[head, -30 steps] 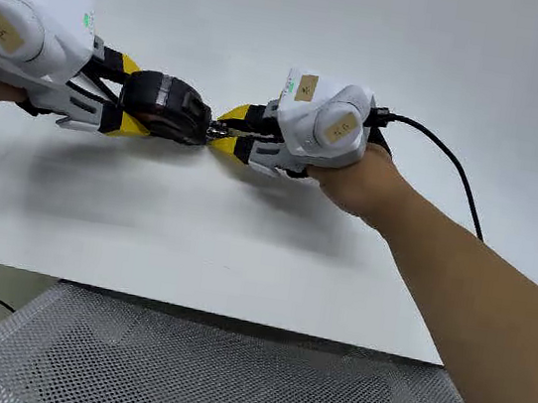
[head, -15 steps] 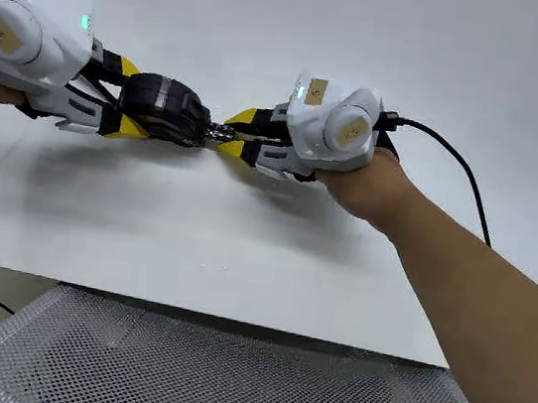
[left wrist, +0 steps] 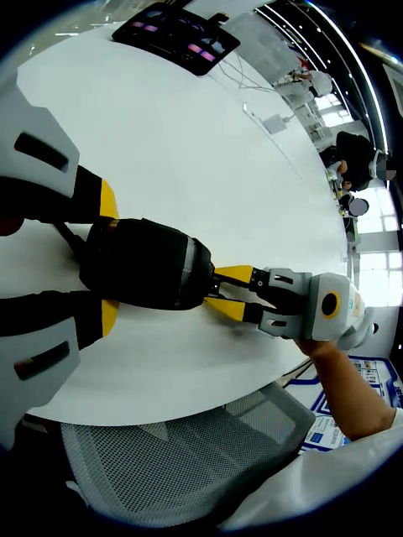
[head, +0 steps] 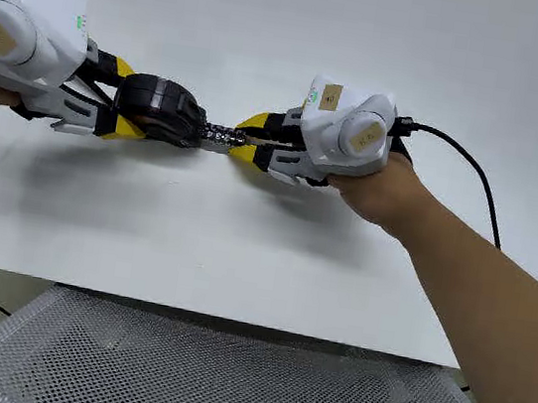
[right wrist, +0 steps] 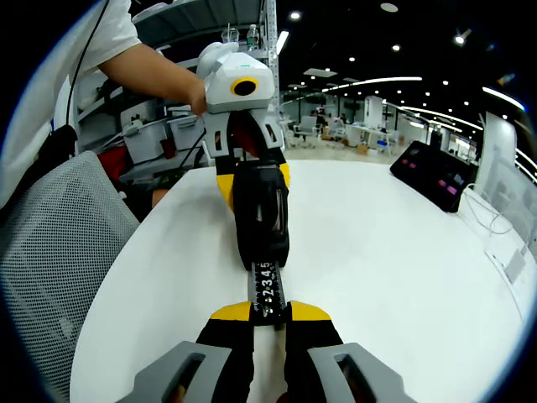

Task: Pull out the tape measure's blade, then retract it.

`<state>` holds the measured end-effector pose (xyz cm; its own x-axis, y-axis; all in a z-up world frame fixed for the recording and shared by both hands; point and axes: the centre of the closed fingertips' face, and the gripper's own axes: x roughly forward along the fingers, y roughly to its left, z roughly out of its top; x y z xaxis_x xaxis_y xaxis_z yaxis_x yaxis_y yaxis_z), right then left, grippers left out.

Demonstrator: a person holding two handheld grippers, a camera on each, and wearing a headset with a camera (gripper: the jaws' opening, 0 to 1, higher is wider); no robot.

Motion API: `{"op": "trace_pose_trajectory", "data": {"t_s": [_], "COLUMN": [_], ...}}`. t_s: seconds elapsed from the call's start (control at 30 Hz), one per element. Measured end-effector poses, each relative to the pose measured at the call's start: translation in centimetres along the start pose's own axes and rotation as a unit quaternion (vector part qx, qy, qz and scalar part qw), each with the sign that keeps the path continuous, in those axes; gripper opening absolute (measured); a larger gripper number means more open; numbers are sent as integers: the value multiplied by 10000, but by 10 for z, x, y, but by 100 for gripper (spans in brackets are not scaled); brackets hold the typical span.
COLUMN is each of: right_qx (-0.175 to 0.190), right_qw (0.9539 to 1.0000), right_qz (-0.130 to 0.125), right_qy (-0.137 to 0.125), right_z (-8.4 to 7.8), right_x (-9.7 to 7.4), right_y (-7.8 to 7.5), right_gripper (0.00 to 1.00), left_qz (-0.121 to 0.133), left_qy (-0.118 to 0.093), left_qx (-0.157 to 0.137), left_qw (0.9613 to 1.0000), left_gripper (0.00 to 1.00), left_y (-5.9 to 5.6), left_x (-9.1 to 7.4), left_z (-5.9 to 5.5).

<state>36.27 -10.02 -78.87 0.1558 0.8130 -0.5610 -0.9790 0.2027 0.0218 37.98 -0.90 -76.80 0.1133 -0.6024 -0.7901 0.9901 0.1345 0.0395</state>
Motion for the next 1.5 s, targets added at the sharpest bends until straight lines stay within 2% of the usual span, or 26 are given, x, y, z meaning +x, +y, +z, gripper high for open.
{"op": "trace_pose_trajectory", "data": {"t_s": [1.1, 1.5], "right_qx": [-44, -43], "right_qw": [9997, 9994], "right_qz": [-84, -119], "right_qy": [219, 314], "right_z": [-15, -25], "right_x": [-29, -42], "right_y": [-2, -1], "right_gripper": [9, 9], "left_qz": [36, 31], "left_qy": [-15, -7], "left_qx": [-59, -36], "left_qw": [10000, 10000], "left_gripper": [25, 25], "left_y": [1, 0], "left_x": [0, 1], "left_z": [1, 1]}}
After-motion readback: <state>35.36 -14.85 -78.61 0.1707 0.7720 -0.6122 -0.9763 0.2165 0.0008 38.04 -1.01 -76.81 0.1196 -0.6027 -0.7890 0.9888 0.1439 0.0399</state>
